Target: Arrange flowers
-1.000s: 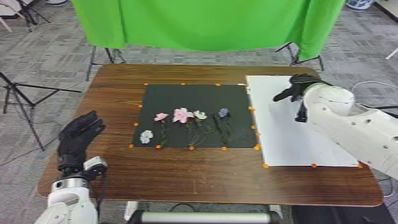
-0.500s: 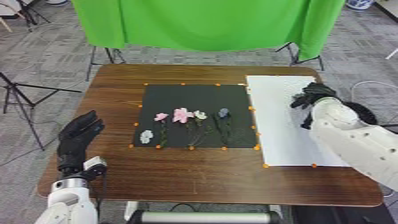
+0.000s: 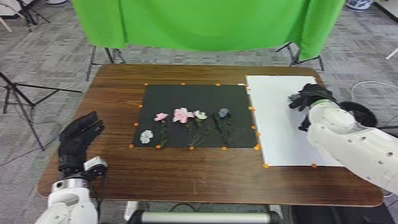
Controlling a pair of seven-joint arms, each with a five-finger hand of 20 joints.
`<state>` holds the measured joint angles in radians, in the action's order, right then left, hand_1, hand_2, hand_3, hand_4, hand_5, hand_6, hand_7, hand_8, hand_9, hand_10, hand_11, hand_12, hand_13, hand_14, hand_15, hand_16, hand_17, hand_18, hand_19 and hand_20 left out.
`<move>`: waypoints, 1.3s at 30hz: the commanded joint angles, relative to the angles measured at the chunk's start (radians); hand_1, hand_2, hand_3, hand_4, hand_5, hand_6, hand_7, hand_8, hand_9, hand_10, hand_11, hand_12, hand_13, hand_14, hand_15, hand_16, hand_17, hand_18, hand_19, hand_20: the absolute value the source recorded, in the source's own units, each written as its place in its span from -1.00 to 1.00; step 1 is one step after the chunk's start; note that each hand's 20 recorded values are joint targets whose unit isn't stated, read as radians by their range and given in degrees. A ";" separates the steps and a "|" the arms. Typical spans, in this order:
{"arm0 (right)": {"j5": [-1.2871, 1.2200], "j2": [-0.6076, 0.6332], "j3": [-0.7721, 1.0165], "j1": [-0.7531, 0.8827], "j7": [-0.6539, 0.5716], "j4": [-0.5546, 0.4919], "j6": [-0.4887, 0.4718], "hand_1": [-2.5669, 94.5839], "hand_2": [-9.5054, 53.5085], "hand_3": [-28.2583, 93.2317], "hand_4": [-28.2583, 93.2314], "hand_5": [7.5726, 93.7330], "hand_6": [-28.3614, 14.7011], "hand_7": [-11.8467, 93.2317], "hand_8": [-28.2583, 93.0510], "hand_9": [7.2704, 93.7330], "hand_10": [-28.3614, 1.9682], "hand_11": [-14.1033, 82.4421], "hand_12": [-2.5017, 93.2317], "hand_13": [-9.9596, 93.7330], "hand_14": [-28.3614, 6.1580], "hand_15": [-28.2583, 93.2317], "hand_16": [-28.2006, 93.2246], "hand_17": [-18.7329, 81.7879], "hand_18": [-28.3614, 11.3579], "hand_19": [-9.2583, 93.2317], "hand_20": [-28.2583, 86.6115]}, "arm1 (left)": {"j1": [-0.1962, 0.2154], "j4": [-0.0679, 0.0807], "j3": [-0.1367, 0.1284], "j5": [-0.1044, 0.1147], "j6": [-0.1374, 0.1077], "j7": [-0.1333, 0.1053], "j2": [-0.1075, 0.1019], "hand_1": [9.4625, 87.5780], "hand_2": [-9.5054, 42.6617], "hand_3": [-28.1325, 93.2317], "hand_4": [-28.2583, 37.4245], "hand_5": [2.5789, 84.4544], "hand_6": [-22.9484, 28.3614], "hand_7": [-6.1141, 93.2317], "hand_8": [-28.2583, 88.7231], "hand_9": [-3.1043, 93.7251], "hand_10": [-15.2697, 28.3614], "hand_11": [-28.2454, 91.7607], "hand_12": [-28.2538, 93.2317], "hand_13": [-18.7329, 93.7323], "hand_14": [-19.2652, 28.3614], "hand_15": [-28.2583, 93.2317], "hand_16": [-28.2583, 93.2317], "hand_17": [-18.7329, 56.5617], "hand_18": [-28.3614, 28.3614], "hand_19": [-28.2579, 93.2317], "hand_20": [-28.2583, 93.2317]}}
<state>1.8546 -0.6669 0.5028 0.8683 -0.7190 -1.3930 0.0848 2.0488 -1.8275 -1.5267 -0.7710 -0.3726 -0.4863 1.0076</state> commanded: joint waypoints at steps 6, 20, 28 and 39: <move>-0.029 -0.038 -0.062 -0.050 0.010 0.030 0.001 -0.24 -1.00 0.53 -0.86 -0.09 0.04 -0.61 -0.64 0.14 -0.42 -0.56 -0.64 0.80 0.32 0.49 -0.08 0.50 -0.38 1.00 0.35 | -0.001 0.002 -0.003 -0.004 0.015 0.016 0.007 0.32 -0.77 0.55 -0.41 0.14 -0.09 -0.29 -0.73 -0.13 0.20 -0.08 -0.36 0.05 0.30 -0.17 -0.56 0.18 0.38 -0.29 0.11; -0.032 -0.079 -0.136 -0.095 0.033 0.055 0.094 -0.07 -1.00 0.54 -0.88 0.05 0.12 -0.54 -0.65 0.44 -0.20 -0.46 -0.62 0.85 0.39 0.49 -0.10 0.54 -0.34 1.00 0.36 | -0.009 0.006 0.002 -0.004 0.012 0.013 0.007 0.32 -0.77 0.55 -0.41 0.15 -0.09 -0.28 -0.72 -0.12 0.20 -0.08 -0.36 0.05 0.30 -0.17 -0.56 0.16 0.39 -0.28 0.09; -0.073 -0.071 -0.165 -0.087 0.059 0.042 0.240 0.31 -1.00 0.42 -0.86 0.51 0.27 -0.33 -0.44 0.89 0.15 -0.43 -0.25 0.93 0.46 0.48 -0.06 0.62 -0.27 1.00 0.39 | 0.001 0.001 0.000 0.003 0.006 0.007 0.010 0.31 -0.77 0.55 -0.41 0.16 -0.09 -0.29 -0.71 -0.12 0.19 -0.08 -0.36 0.05 0.29 -0.17 -0.56 0.15 0.39 -0.27 0.08; -0.461 0.025 0.129 0.077 0.119 -0.252 0.236 0.39 -1.00 0.42 -0.85 0.62 0.24 -0.29 -0.42 0.96 0.22 -0.40 -0.17 0.95 0.50 0.46 -0.02 0.65 -0.21 1.00 0.37 | 0.006 -0.001 -0.009 -0.001 0.007 0.014 0.011 0.30 -0.79 0.56 -0.41 0.16 -0.09 -0.29 -0.70 -0.12 0.19 -0.08 -0.36 0.04 0.30 -0.16 -0.56 0.13 0.39 -0.25 0.06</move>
<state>1.6024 -0.7126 0.4997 0.8740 -0.6433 -1.4687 0.3603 2.0387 -1.8253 -1.5266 -0.7712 -0.3691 -0.4776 1.0117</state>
